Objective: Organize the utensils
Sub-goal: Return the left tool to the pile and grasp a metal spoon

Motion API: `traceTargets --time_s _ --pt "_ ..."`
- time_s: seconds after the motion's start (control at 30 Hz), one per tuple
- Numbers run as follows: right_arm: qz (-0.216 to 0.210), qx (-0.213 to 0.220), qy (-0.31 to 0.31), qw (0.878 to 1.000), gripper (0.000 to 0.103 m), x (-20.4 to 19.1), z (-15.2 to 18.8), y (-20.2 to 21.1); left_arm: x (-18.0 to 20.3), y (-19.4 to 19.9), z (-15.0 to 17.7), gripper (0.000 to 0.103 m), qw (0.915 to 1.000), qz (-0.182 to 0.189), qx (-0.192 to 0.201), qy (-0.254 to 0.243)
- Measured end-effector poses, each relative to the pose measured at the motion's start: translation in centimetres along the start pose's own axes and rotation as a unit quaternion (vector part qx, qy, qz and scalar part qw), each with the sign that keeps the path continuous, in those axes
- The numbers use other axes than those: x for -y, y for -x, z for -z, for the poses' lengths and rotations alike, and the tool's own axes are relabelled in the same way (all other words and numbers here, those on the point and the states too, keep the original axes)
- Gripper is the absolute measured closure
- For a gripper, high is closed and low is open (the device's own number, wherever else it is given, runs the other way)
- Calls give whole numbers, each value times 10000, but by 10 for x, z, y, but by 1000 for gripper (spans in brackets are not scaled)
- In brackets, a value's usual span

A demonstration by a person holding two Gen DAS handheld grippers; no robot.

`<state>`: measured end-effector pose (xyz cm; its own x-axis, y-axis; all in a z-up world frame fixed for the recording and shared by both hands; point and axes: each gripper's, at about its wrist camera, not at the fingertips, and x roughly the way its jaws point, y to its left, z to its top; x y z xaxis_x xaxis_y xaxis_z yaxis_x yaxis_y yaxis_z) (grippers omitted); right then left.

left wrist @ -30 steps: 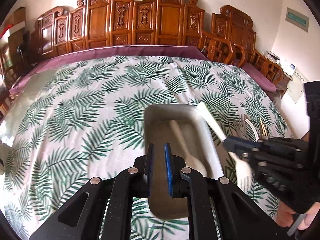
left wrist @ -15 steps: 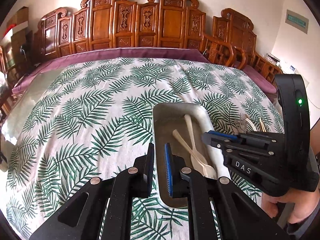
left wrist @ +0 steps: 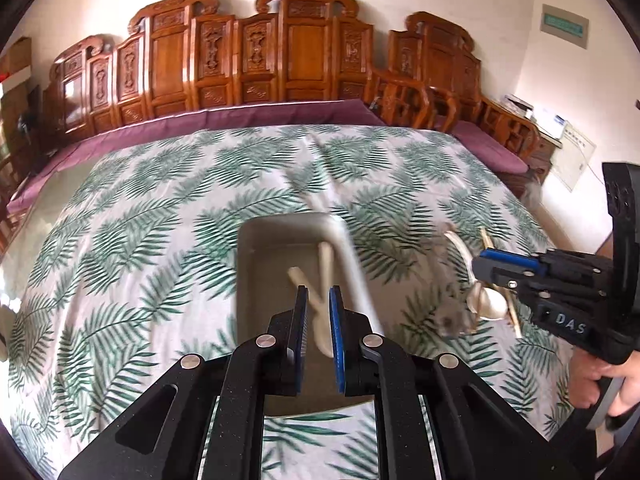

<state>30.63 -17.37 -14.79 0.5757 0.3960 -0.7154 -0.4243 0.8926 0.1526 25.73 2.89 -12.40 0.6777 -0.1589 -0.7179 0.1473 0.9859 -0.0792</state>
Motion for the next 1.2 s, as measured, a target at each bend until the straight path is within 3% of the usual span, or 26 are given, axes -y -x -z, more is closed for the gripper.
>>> traceTargets --time_s 0.2,0.47,0.73,0.87,1.2 --pt "350 29 -69 9994 84 46 27 30 43 -9 0 93 9993 246 -57 -274" --pt "488 -52 -188 9986 84 76 54 39 86 -35 6 93 9971 428 -342 -533" --pt "474 -197 -324 9982 84 91 65 28 108 -67 6 93 9953 483 -646 -539" --pt "485 -208 -400 9978 74 99 67 27 114 -92 4 93 9943 501 -829 -435" --pt "504 -266 -550 9969 74 113 69 23 127 -147 1 93 9907 562 -1213 -266"
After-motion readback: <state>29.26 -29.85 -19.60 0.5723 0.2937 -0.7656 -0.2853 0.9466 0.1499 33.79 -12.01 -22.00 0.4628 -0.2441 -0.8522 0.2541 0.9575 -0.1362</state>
